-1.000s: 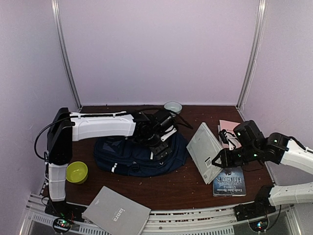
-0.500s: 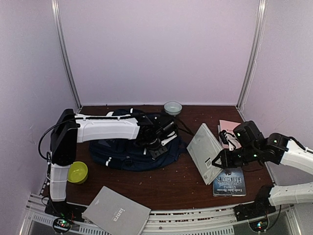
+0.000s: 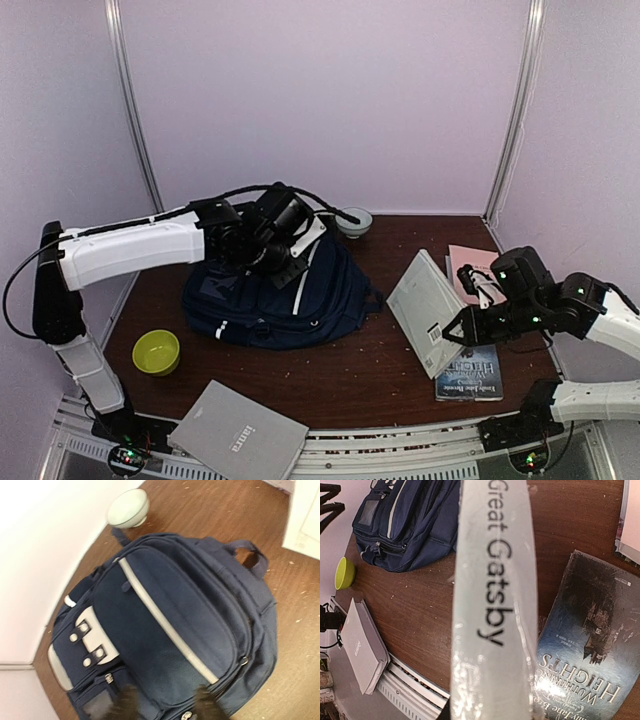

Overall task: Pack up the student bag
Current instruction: Open the second largest pocket of the student bag, then place the book in the second largest pocket of the bag.

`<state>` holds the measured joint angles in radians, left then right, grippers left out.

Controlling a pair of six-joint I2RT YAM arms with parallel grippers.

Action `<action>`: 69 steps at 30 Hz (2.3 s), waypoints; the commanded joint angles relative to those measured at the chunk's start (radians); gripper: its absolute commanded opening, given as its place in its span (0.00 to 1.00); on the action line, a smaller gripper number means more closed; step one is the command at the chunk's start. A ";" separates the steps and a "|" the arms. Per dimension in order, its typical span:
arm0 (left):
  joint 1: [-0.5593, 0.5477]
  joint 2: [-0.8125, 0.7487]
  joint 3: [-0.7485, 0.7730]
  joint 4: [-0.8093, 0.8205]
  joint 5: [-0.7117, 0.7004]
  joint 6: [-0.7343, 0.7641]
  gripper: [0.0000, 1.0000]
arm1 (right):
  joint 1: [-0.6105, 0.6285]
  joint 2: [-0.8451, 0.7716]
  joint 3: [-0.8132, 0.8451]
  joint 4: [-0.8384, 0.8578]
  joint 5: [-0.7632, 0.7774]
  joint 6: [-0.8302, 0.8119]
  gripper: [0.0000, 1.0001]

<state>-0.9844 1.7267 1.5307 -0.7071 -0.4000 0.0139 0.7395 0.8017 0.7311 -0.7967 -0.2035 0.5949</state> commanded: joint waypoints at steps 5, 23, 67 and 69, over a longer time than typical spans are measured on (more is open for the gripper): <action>0.009 0.176 0.010 0.078 0.114 0.004 0.98 | -0.002 -0.002 0.049 0.101 -0.001 -0.025 0.00; 0.009 0.381 0.069 0.007 -0.015 0.071 0.00 | -0.002 0.006 0.013 0.145 -0.033 -0.012 0.00; -0.184 -0.590 -0.523 0.574 0.150 0.302 0.00 | 0.139 0.874 0.392 0.849 -0.424 0.328 0.19; -0.184 -0.590 -0.530 0.577 0.162 0.293 0.00 | 0.138 0.932 0.445 0.873 -0.376 0.358 0.23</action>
<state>-1.1576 1.1770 0.9836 -0.4080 -0.3019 0.2783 0.8776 1.6718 1.0573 -0.1287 -0.6731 0.8982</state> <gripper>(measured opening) 0.041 0.219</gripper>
